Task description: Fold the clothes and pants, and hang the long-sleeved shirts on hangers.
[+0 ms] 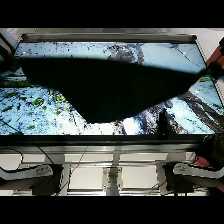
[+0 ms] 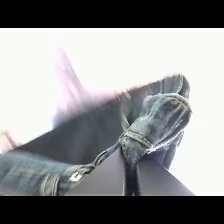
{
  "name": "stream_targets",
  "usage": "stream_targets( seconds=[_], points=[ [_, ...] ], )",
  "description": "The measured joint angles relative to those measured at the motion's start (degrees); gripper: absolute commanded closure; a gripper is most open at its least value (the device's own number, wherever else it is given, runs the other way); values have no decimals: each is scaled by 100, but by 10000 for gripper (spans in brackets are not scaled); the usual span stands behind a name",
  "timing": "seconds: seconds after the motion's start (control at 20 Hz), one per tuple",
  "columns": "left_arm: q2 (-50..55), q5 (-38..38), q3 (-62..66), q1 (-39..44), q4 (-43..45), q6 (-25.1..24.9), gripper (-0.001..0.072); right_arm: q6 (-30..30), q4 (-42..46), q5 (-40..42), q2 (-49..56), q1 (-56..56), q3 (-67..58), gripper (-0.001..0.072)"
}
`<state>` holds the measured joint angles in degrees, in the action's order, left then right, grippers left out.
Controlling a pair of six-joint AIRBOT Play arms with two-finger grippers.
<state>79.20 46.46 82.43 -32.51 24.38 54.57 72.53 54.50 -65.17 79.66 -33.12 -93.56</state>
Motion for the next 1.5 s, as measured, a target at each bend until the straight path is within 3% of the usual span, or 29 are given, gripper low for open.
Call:
stream_targets(
  seconds=[0.15, 0.35, 0.6, 0.95, 1.2, 1.5],
  points=[
    [-323, -57, 258, -372, -553, -129, 682, 0, -229, 50, -2, -63, -907, 692],
    [-520, 739, 369, -911, -643, -205, 683, 4, 59, -597, 24, -363, -1307, 692],
    [-564, 2229, 227, -1104, 802, -205, 683, -39, 568, -1182, -35, -892, -426, 692],
    [-592, 3663, -979, -1137, 2634, -363, 683, -638, 1137, -1152, -525, -1762, 1941, 691],
    [-636, 4214, -2087, -1141, 3807, -374, 683, -680, 1692, -1239, -691, -2302, 2750, 691],
    [-645, 4371, -3073, -1141, 4658, -417, 682, -181, 2643, -1241, -726, -2479, 3410, 690]
  ],
)
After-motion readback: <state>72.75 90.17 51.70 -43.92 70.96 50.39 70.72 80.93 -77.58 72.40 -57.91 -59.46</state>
